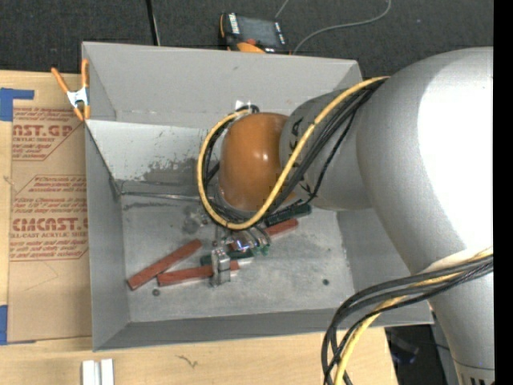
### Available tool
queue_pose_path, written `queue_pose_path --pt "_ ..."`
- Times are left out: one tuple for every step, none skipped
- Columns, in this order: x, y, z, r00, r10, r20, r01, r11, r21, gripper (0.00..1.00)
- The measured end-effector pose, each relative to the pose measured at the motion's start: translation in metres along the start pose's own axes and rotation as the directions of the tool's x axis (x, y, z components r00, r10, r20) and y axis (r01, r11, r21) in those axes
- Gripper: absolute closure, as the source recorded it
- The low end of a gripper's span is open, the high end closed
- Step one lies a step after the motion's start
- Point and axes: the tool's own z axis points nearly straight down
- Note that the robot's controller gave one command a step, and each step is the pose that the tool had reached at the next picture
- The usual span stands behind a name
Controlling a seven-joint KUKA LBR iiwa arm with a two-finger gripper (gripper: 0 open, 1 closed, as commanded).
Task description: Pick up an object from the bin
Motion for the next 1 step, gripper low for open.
queue_pose_path --pt "0.0019 -0.0020 -0.0013 1.000 0.003 -0.004 -0.003 1.000 0.001 1.00"
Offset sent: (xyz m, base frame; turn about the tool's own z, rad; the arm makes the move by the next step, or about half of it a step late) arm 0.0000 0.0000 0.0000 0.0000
